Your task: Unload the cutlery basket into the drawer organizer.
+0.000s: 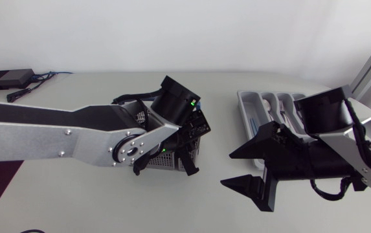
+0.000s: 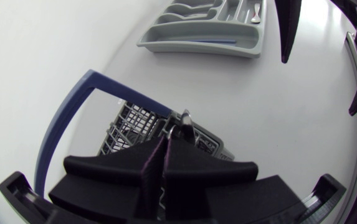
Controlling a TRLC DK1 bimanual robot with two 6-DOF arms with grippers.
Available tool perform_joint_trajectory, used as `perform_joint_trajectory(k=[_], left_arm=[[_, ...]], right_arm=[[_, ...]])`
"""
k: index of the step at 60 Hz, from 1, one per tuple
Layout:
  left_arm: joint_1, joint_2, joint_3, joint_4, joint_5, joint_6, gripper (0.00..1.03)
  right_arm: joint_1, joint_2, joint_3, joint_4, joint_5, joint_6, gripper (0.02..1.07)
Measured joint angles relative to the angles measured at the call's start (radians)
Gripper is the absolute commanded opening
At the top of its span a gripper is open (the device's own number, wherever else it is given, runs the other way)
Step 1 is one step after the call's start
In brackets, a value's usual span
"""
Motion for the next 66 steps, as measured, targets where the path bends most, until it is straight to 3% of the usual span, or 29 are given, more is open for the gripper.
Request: perform_joint_trajectory(k=[66], left_arm=[[-0.043,-0.185,-0.026,0.005,-0.010,-0.003,0.12]], right_arm=[[0.053,0.019,0.002,0.014,0.032,0.034,0.95]])
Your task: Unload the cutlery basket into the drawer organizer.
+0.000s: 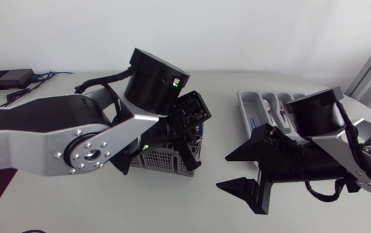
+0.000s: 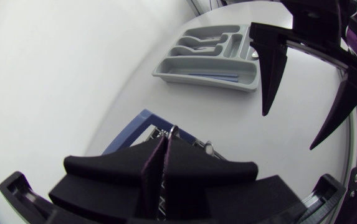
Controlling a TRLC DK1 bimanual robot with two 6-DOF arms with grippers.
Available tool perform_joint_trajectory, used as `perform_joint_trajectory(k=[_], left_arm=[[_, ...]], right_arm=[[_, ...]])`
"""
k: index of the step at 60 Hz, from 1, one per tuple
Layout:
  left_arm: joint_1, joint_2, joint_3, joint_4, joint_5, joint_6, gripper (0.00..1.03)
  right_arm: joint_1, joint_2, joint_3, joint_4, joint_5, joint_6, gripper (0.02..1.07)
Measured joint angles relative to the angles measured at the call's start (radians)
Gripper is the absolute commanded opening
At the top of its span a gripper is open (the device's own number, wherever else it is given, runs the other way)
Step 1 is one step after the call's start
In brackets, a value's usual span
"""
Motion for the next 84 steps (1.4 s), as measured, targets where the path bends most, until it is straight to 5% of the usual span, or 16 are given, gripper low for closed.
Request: perform_joint_trajectory(k=[41,58,67,78,84], left_arm=[[-0.075,-0.129,-0.083,0.113,-0.106,0.050,0.12],[-0.061,-0.165,-0.072,0.029,-0.088,0.011,0.12],[-0.031,-0.165,-0.003,-0.076,-0.042,-0.105,0.12],[-0.026,-0.162,0.070,-0.110,0.007,-0.239,0.13],[-0.013,-0.158,0.084,-0.114,0.047,-0.286,0.13]], right_arm=[[0.053,-0.003,0.009,0.008,0.073,0.030,0.95],[0.061,-0.091,0.009,0.049,0.128,0.055,0.95],[0.113,-0.179,0.006,0.117,0.260,0.090,0.95],[0.281,-0.257,-0.045,0.224,0.510,0.123,0.95],[0.321,-0.273,-0.059,0.251,0.562,0.137,0.94]])
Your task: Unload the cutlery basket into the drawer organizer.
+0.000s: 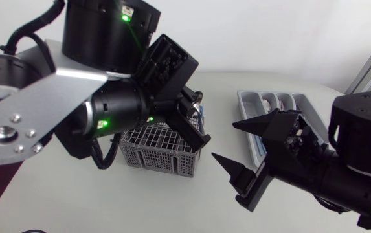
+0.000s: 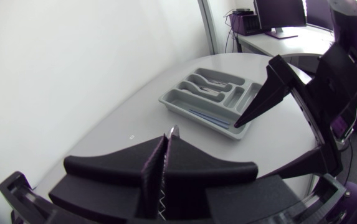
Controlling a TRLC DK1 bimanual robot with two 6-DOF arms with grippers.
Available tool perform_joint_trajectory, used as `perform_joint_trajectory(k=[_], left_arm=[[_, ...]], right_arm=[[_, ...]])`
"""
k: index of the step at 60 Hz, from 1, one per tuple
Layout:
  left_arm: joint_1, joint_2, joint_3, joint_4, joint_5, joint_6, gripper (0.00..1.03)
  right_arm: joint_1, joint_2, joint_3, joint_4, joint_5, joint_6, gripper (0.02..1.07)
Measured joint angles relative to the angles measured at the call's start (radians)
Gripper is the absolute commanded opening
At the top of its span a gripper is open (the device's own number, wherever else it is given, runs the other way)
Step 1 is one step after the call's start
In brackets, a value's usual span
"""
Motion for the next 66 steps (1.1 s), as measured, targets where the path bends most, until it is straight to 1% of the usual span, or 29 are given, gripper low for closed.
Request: perform_joint_trajectory(k=[6,8,11,16,26,31,33,37,42,48,49,54,66], left_arm=[[0.029,0.011,0.005,-0.005,0.064,-0.051,0.13],[0.040,0.015,0.006,-0.005,0.082,-0.066,0.13],[0.051,0.021,0.006,-0.007,0.101,-0.081,0.13],[0.065,0.028,0.007,-0.007,0.119,-0.105,0.13],[0.072,0.030,0.022,0.005,0.127,-0.148,0.13],[0.077,0.030,0.025,0.031,0.135,-0.158,0.13],[0.077,0.031,0.025,0.035,0.138,-0.164,0.13],[0.077,0.034,0.026,0.046,0.145,-0.172,0.13],[0.077,0.041,0.026,0.050,0.151,-0.178,0.13],[0.077,0.049,0.026,0.050,0.156,-0.179,0.13],[0.077,0.050,0.026,0.050,0.156,-0.180,0.13],[0.077,0.055,0.026,0.055,0.157,-0.183,0.13],[0.077,0.063,0.026,0.061,0.171,-0.201,0.13]], right_arm=[[0.005,-0.003,-0.003,0.053,0.035,0.009,0.94],[0.005,-0.003,-0.003,0.073,0.044,0.010,0.92],[0.006,-0.003,-0.003,0.101,0.062,0.017,0.90],[0.006,0.008,-0.003,0.152,0.079,0.025,0.90],[0.007,0.067,-0.002,0.229,0.087,0.036,0.90],[0.007,0.106,-0.002,0.261,0.087,0.047,0.89],[0.006,0.117,-0.002,0.270,0.087,0.050,0.87],[0.007,0.137,-0.002,0.292,0.094,0.050,0.86],[0.006,0.160,-0.002,0.319,0.101,0.051,0.81],[0.004,0.188,0.002,0.337,0.114,0.054,0.81],[0.004,0.193,0.003,0.340,0.114,0.054,0.78],[0.003,0.221,0.013,0.355,0.117,0.054,0.73],[-0.014,0.246,0.027,0.384,0.117,0.054,0.56]])
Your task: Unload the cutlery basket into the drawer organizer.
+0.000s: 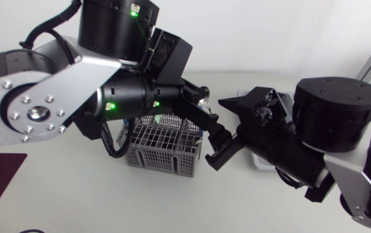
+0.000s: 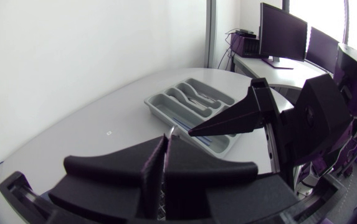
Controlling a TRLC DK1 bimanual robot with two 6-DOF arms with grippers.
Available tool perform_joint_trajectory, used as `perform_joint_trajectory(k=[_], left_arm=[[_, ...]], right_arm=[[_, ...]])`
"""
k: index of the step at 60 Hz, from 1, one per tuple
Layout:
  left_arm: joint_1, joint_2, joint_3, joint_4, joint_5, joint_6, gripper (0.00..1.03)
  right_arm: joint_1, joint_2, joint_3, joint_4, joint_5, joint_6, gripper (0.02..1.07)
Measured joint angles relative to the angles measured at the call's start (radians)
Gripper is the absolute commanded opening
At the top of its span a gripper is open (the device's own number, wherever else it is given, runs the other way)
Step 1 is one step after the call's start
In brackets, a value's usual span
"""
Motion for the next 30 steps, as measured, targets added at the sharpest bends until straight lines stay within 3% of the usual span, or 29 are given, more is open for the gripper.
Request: perform_joint_trajectory(k=[8,17,30], left_arm=[[0.000,0.000,0.000,0.001,0.000,0.000,0.13],[0.000,0.002,0.000,0.001,0.000,-0.001,0.13],[-0.002,0.005,0.000,0.003,0.000,-0.005,0.13]], right_arm=[[-0.003,0.014,0.010,0.009,0.000,0.000,0.43],[-0.003,0.032,0.010,0.016,0.000,0.000,0.43],[-0.003,0.043,0.011,0.016,0.000,0.000,0.23]])
